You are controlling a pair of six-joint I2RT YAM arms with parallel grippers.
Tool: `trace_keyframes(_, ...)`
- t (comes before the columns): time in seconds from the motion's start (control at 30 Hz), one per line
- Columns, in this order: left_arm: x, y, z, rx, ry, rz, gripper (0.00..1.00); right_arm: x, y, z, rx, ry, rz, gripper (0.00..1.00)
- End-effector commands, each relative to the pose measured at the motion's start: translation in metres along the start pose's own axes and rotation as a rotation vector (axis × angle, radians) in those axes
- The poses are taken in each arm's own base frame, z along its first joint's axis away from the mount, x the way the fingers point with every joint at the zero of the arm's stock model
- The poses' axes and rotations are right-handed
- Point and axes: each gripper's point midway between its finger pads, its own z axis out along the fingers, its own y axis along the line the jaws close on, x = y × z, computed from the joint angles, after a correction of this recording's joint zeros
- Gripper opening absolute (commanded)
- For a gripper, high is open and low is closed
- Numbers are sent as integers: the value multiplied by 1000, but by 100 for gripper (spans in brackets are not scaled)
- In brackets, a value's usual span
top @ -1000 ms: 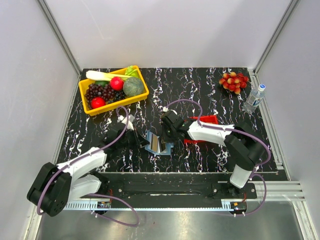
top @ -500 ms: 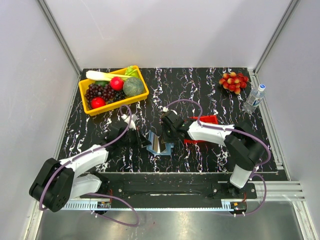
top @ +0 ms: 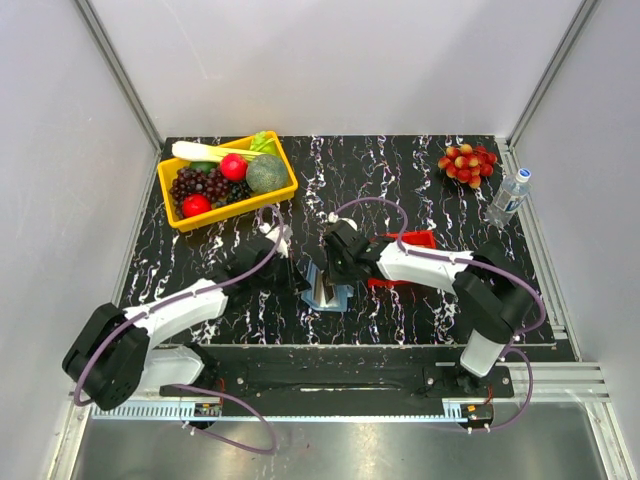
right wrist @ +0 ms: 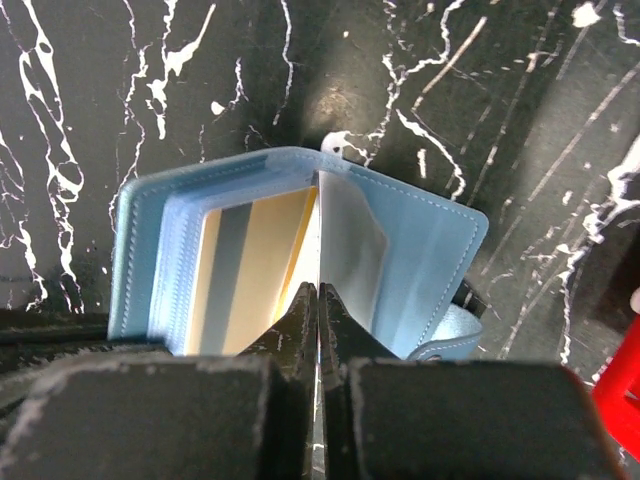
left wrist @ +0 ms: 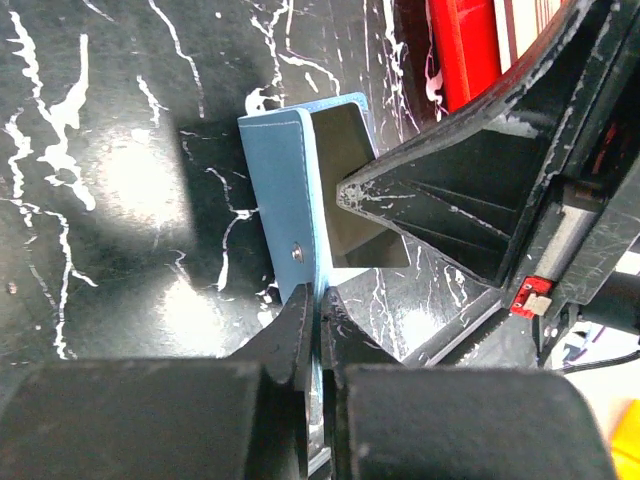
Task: Put the credit cards into the card holder
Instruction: Insert the credit card into the card holder.
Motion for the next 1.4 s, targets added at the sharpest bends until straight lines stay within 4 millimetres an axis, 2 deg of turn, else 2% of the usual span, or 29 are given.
trace_keyframes(0.0, -7, -2, 5, -120, -33, 55, 0, -21, -6, -21, 44, -96, 17, 0)
trace_keyframes(0.1, -9, 10, 4, -255, -54, 73, 0, -32, -12, -34, 80, -156, 33, 1)
trace_keyframes(0.2, -11, 7, 3, -300, -70, 90, 0, -39, -27, -48, 159, -204, 47, 1)
trace_keyframes(0.37, -18, 1, 0, -353, -88, 132, 0, -59, -41, -87, 222, -335, 72, 1)
trace_keyframes(0.43, -14, 7, -1, -376, -82, 119, 0, -68, -38, -104, 196, -387, 88, 2)
trace_keyframes(0.5, -8, 14, -1, -395, -73, 101, 0, -72, -28, -112, 138, -407, 86, 2)
trace_keyframes(0.6, 5, 27, 2, -424, -53, 54, 0, -64, -1, -104, -14, -363, 81, 2)
trace_keyframes(0.73, 22, 42, 5, -447, -30, 19, 0, -41, 22, -69, -145, -242, 115, 2)
trace_keyframes(0.83, 33, 54, 5, -469, -19, 3, 0, -31, 25, -51, -178, -194, 143, 2)
trace_keyframes(0.97, 40, 66, 6, -500, -7, -5, 0, -22, 15, -34, -229, -151, 220, 2)
trace_keyframes(1.03, 42, 70, 6, -506, -5, -12, 1, -25, 15, -29, -283, -161, 250, 1)
trace_keyframes(1.2, 40, 71, 8, -483, -6, -25, 20, -17, 17, -17, -339, -107, 271, 1)
trace_keyframes(1.27, 39, 71, 8, -481, -7, -29, 36, -13, 21, -14, -371, -89, 285, 1)
trace_keyframes(1.37, 39, 73, 7, -481, -6, -37, 41, -6, 22, -7, -388, -60, 313, 1)
